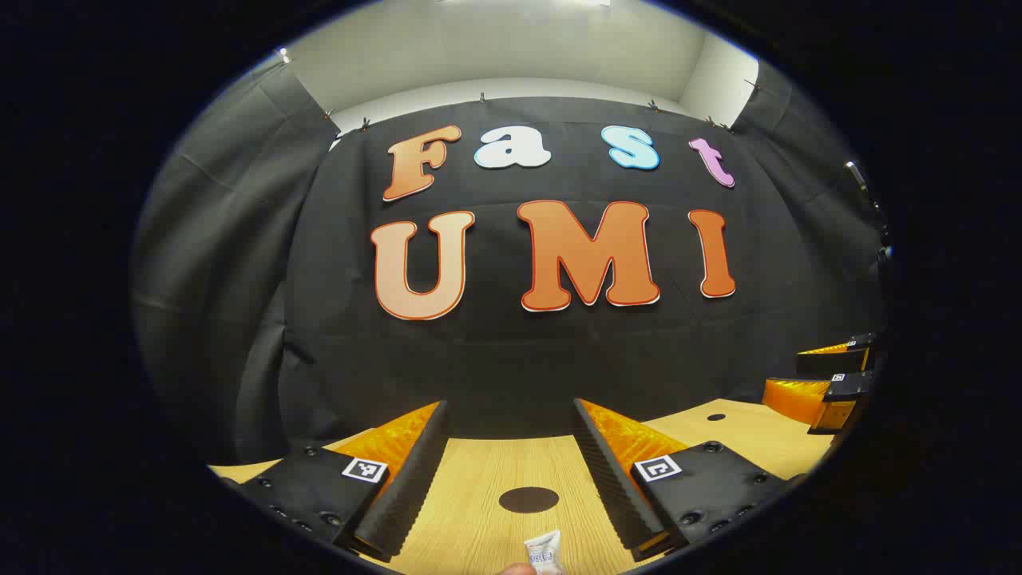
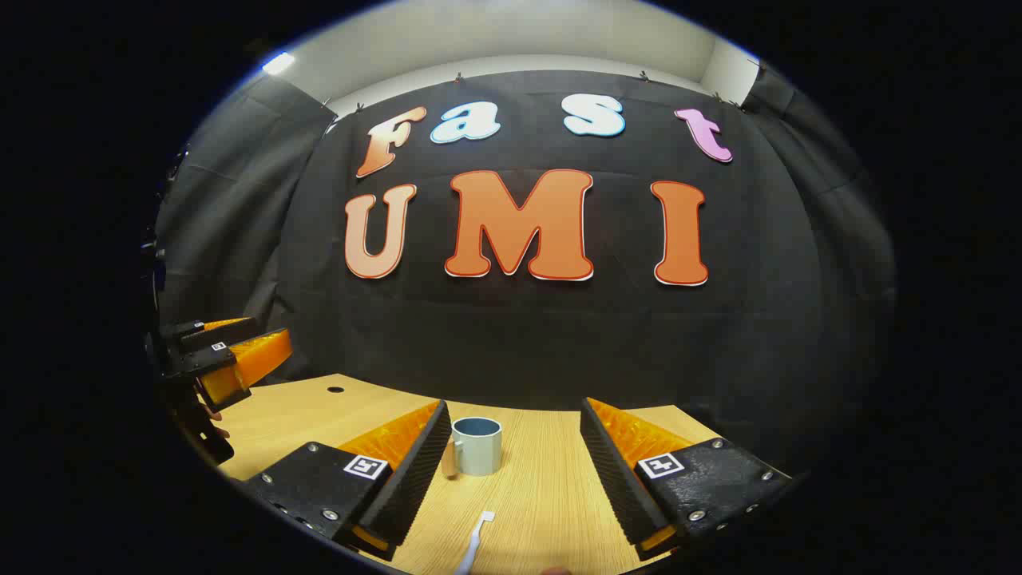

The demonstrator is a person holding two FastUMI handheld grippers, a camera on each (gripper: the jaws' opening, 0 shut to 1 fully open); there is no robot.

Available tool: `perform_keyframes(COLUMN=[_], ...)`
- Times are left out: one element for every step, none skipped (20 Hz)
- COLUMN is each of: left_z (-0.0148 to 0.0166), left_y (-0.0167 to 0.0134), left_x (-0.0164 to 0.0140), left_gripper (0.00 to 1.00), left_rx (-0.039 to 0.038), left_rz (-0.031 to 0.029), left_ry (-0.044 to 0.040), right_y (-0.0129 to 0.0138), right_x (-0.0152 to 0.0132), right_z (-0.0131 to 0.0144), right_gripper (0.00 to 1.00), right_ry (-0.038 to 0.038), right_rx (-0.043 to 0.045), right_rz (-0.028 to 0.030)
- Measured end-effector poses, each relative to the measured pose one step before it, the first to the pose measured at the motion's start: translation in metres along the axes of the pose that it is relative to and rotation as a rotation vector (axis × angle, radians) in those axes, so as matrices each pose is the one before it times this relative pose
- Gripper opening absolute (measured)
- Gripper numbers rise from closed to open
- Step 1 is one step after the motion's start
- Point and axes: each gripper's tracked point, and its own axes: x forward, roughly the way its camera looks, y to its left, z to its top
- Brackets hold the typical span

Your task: Put the toothbrush and toothpaste on the desktop into the cup, then pick up the cup and place it on the coaster on the desktop.

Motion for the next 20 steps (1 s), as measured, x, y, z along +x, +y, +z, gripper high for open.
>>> perform_keyframes(left_z=[-0.00086, 0.00174, -0.00022, -0.00024, 0.00025, 0.00255, -0.00016, 0.00103, -0.00059, -0.00164, -0.00224, -0.0018, -0.00241, -0.00089, -0.00073, 0.00043, -0.00038, 0.00002, -0.00244, -0.00081], left_y=[-0.0009, -0.00069, 0.00068, 0.0, -0.00018, -0.00043, -0.00063, -0.00011, -0.00021, -0.00019, -0.00099, -0.00106, -0.00157, 0.00008, 0.00063, -0.00043, -0.00282, -0.00148, -0.00015, -0.00048], left_x=[0.00083, 0.00001, -0.00002, 0.0007, -0.00014, 0.00036, -0.00057, -0.00153, 0.00007, 0.00024, 0.00029, 0.00064, -0.00014, 0.00094, 0.00073, -0.0002, -0.00024, 0.00067, 0.00002, 0.00089], left_gripper=[0.96, 0.97, 0.97, 0.96, 0.96, 0.96, 0.97, 0.96, 0.96, 0.97, 0.97, 0.96, 0.96, 0.96, 0.96, 0.97, 0.97, 0.96, 0.96, 0.96], left_rx=[-0.00101, 0.00085, 0.00124, -0.00116, -0.00199, -0.00258, -0.00352, -0.00429, -0.00345, -0.00157, -0.00037, -0.00003, -0.00004, 0.0021, 0.00351, -0.00225, -0.0066, -0.00647, -0.00621, -0.00681], left_rz=[-0.00119, -0.00092, -0.00002, -0.00263, -0.00214, -0.00349, -0.00207, -0.00279, -0.00235, -0.00173, -0.00211, -0.00354, -0.00226, 0.00325, 0.00155, -0.00435, -0.00666, -0.00545, -0.00494, -0.00617], left_ry=[-0.0009, -0.00008, -0.00004, 0.00011, -0.00078, -0.00268, -0.00374, -0.0007, 0.0007, 0.00282, 0.00387, 0.00727, 0.00469, 0.00644, 0.00339, -0.00004, 0.00094, 0.00291, 0.00489, 0.00487], right_y=[0.00029, 0.00015, 0.0003, -0.00033, -0.00039, 0.00038, 0.00039, 0.00058, 0.0003, -0.00026, 0.00035, -0.0002, 0.00024, 0.00058, 0.00007, 0.00044, -0.00001, 0.00027, -0.0007, 0.00067], right_x=[-0.00026, 0.00048, -0.00062, 0.0002, 0.00003, -0.00003, 0.00048, -0.00028, -0.00006, 0.00017, -0.00076, 0.00069, -0.00019, -0.00018, 0.00021, -0.00004, 0.0, 0.00037, 0.00029, -0.00026], right_z=[0.00012, 0.00068, -0.00084, 0.00124, -0.00043, 0.00041, -0.00077, 0.00054, -0.00055, -0.00005, -0.00003, 0.00016, -0.00003, -0.00021, -0.00056, 0.00038, -0.00024, -0.00025, 0.00039, -0.00003], right_gripper=[0.98, 1.0, 1.0, 0.98, 0.98, 0.98, 0.98, 0.98, 0.98, 0.98, 0.98, 0.98, 0.98, 0.98, 0.98, 0.98, 0.98, 0.98, 0.98, 0.98], right_ry=[-0.00011, 0.00015, 0.00047, 0.00005, 0.00007, 0.00026, 0.00104, 0.00146, 0.00151, 0.00068, -0.00116, 0.00043, -0.00029, 0.0014, 0.00239, 0.00111, 0.00276, 0.00162, 0.00361, 0.00317], right_rx=[0.00069, 0.00122, 0.00191, 0.00213, 0.00121, 0.00032, 0.00016, -0.00047, -0.00029, -0.00037, -0.00127, -0.00099, -0.00024, 0.00072, 0.00089, 0.0009, -0.00014, -0.0008, 0.0, 0.00218], right_rz=[0.00258, 0.00114, 0.0022, 0.00001, 0.0002, 0.00061, 0.00068, 0.00108, -0.00014, 0.00075, 0.00052, -0.00021, 0.00102, 0.00087, 0.00116, 0.00133, 0.00129, 0.00103, 0.00005, 0.00287])
